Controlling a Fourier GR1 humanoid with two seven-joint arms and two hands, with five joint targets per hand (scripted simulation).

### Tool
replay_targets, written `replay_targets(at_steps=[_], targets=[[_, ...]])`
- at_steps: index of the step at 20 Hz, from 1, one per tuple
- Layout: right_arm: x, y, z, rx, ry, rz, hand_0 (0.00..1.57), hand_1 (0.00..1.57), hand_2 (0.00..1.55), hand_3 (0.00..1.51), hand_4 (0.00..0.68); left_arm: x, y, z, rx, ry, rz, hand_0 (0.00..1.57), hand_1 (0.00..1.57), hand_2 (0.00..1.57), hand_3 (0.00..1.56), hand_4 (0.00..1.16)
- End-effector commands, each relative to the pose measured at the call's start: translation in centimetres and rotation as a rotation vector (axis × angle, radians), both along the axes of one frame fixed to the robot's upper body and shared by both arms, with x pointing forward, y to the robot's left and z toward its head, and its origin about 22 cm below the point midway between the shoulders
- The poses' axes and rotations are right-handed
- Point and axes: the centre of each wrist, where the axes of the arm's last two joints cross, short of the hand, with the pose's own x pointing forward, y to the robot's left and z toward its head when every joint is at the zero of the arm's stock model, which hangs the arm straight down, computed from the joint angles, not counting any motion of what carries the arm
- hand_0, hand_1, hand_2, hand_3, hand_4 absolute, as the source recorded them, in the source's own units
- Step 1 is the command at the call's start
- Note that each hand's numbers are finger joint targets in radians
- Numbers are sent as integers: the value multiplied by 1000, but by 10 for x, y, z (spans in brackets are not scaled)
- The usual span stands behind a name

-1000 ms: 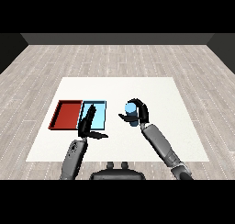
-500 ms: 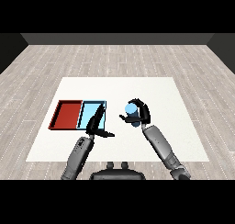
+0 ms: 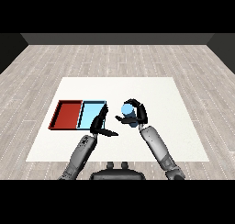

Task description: Pick the blue can and put it in the blue box

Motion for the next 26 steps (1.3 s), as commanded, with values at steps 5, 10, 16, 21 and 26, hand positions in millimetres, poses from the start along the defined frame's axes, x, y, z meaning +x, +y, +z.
replay_targets(at_steps=[5, 10, 16, 21, 26], targets=[[2, 8, 4, 19, -12, 43, 1480, 1480, 1466, 1398, 606, -8, -8, 6, -16, 29, 6, 0, 0, 0, 0, 0], [-10, 20, -5, 49, -36, 58, 1488, 1488, 1464, 1396, 616, -1, -6, -7, -22, 54, 18, 0, 0, 0, 0, 0], [-1, 38, 0, -20, -24, 81, 1469, 1469, 1457, 1394, 611, 12, -37, -8, -20, 68, 1, 0, 0, 0, 0, 0], [-15, 46, 7, 0, -41, 90, 1485, 1485, 1463, 1400, 607, 4, -21, -10, -57, 64, -15, 0, 0, 0, 0, 0], [-11, 31, 13, 11, -15, 113, 1460, 1460, 1456, 1399, 605, 11, -20, -14, -32, 53, -24, 0, 0, 0, 0, 0]])
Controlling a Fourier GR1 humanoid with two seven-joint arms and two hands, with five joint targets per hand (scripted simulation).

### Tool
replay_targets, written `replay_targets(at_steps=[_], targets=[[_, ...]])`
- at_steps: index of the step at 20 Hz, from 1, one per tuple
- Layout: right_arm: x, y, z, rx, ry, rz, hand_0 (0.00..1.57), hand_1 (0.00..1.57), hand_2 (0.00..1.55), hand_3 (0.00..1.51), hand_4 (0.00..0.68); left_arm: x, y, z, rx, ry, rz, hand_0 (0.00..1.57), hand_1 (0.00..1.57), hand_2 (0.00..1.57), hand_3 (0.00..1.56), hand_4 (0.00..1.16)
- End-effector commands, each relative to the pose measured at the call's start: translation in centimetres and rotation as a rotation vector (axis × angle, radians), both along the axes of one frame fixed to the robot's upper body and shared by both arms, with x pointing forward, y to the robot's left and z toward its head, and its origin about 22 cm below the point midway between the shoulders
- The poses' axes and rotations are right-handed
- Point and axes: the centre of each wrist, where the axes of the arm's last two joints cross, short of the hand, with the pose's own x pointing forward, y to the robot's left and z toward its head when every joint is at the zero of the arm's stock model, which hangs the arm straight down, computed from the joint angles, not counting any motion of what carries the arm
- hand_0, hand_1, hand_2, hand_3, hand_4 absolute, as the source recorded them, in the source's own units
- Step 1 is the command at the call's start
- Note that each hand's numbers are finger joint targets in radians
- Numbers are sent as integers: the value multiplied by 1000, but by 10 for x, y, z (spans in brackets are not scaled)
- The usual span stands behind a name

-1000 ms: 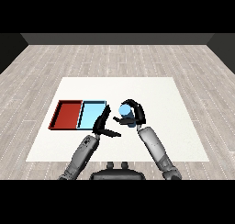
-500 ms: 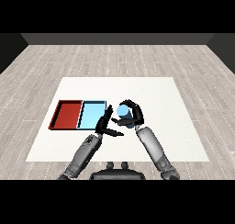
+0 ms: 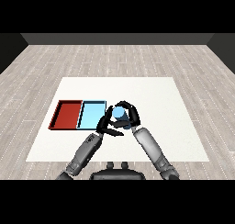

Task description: Pick the blue can and put it in the blue box

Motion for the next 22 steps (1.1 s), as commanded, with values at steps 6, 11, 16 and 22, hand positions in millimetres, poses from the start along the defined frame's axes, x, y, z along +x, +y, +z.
replay_targets(at_steps=[6, 11, 16, 22], targets=[[-17, 17, 10, 109, 28, -7, 1449, 1449, 1453, 1383, 602, 6, -2, 0, -27, -8, -9, 0, 0, 0, 0, 0], [-6, 8, -22, 137, 14, 8, 1442, 1442, 1450, 1391, 601, -2, -8, -9, -37, -26, -17, 0, 0, 0, 0, 0], [-6, 8, -23, 162, 62, 22, 1479, 1479, 1464, 1392, 593, 20, -33, 11, 45, 37, 28, 0, 0, 0, 0, 418], [-14, 39, -16, 236, 40, 54, 1473, 1473, 1456, 1392, 607, 2, -40, -12, 4, 59, 125, 434, 434, 622, 497, 571]])
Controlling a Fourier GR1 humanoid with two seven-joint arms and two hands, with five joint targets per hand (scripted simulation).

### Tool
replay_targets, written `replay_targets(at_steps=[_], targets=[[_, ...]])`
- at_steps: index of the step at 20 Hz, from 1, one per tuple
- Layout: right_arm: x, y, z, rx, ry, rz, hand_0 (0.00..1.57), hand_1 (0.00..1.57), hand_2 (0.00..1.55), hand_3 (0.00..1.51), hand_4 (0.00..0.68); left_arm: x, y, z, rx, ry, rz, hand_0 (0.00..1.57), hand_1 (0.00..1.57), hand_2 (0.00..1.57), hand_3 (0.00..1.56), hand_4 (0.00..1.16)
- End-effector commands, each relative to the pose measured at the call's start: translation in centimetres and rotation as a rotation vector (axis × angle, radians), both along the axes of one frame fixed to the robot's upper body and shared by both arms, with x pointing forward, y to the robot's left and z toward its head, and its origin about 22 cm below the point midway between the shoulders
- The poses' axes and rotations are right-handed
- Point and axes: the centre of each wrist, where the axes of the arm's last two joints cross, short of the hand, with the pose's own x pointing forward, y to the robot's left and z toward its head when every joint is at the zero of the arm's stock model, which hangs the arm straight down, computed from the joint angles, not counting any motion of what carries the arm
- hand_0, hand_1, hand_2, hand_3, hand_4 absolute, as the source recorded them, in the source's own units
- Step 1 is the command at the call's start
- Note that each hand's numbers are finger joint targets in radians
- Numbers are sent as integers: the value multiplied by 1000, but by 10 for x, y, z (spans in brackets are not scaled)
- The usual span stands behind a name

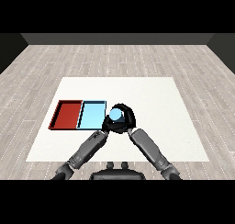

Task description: Pick the blue can and put it in the blue box

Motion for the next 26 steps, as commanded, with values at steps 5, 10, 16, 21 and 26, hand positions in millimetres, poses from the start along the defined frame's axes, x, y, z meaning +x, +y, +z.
replay_targets(at_steps=[5, 10, 16, 21, 26], targets=[[-4, 6, -2, 74, 19, 14, 1463, 1463, 1440, 1398, 634, -6, -5, -20, -152, 39, 30, 1571, 1571, 1571, 1460, 818], [-4, 0, 6, 99, 14, -1, 1426, 1426, 1441, 1393, 609, -9, -1, -25, -146, -14, 48, 1571, 1571, 1571, 1510, 996], [-4, -25, -18, 57, 66, 63, 824, 824, 926, 622, 31, 6, -7, -13, -176, -91, 86, 1571, 1571, 1571, 1538, 1043], [-3, -2, 2, 6, 40, 87, 0, 0, 0, 0, 0, 6, -7, -15, -154, -116, 80, 1571, 1571, 1571, 1535, 1122], [-4, -13, 10, 11, 38, 75, 0, 0, 0, 0, 0, -1, 3, -12, -139, -127, 88, 1571, 1571, 1571, 1520, 1133]])
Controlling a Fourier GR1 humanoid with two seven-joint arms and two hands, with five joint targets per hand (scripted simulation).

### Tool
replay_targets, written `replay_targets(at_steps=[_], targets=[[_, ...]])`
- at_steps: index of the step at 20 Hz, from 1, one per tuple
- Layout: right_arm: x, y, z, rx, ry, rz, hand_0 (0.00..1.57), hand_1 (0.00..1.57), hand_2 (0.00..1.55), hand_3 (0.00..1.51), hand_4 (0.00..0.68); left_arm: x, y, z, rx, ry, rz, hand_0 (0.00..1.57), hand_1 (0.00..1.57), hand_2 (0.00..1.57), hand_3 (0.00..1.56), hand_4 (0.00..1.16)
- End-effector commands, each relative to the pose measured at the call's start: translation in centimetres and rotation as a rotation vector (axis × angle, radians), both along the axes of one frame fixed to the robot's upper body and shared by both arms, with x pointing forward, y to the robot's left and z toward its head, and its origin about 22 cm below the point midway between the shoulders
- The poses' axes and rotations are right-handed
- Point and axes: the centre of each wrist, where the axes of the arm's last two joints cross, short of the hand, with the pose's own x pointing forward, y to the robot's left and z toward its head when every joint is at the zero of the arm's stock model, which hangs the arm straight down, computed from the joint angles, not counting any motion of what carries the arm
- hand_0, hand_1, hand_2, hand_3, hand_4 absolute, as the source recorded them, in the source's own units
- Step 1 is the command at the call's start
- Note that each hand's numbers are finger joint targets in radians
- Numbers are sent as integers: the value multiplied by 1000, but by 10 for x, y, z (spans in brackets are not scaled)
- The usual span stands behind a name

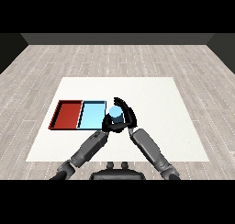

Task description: Pick the blue can and put it in the blue box

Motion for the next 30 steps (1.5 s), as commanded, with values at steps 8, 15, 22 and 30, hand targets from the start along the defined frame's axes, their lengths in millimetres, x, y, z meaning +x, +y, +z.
replay_targets(at_steps=[8, 15, 22, 30], targets=[[-22, -49, -2, 94, -32, -47, 0, 0, 0, 0, 0, 17, 14, -9, 45, 9, 68, 1571, 1571, 1571, 1537, 1155], [-22, -112, -2, 284, -89, -245, 0, 0, 0, 0, 0, 45, 76, 21, 166, -55, 161, 1571, 1571, 1571, 1534, 1151], [-25, -145, -8, 302, -69, -268, 0, 0, 0, 0, 0, 64, 122, 29, 341, 23, 307, 1571, 1571, 1571, 1515, 1146], [-20, -136, -30, 332, -23, -284, 0, 0, 0, 0, 0, 78, 159, 16, 685, 285, 429, 1571, 1571, 1561, 1483, 1012]])
